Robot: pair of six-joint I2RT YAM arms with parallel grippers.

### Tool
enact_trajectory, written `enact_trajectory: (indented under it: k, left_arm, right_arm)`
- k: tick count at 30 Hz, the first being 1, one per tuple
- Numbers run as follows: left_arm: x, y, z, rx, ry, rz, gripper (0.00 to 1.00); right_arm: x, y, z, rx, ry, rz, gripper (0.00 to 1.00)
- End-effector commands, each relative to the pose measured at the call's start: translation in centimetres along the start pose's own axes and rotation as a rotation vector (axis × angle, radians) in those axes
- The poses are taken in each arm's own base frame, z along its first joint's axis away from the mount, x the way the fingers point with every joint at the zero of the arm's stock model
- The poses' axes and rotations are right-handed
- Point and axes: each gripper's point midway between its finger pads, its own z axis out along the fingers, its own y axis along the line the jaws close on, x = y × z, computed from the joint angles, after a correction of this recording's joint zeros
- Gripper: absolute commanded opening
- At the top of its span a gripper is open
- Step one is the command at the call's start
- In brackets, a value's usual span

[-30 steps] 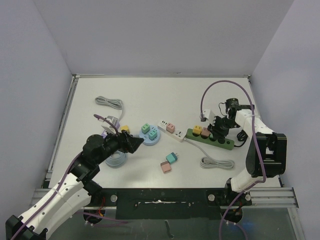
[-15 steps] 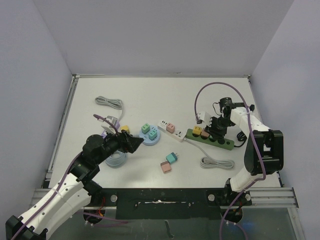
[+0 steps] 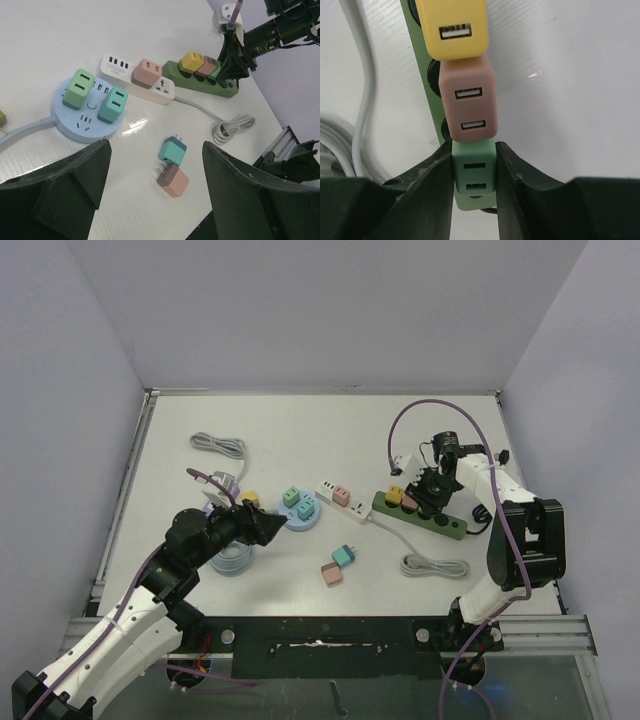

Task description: Insert the plug

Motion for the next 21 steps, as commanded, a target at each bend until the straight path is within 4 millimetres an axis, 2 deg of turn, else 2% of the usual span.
enact_trajectory:
  k: [1,6,11,15,21]
  left_arm:
    - [-1.5,-0.9,0.1,0.037,-0.051,0.010,0.72]
    - [-1.5,-0.8,0.0,0.035,-0.053,0.009,0.72]
    - [-1.5,-0.8,0.0,0.034,-0.054,0.010,0.72]
    - [-1.5,-0.7,0.1,0.031,-0.052,0.009,0.72]
    - [-1.5,-0.7,0.0,0.030,-0.054,0.012,0.72]
  right_arm:
    - [-4.9,-6.3,-2.1,0.284,-0.198,0.080,0.00]
    - [-5.6,-7.5,-2.9,0.361,-0.224,0.183,0.00]
    - [-7.8,-7.1,-2.7,0.346,-0.238,0.188,0.01]
    - [-6.8,-6.6,-1.4,0.319,-0.193,0.164,0.04]
    - [-4.9,-5.4,1.1,0.216,-0.134,0.147,0.00]
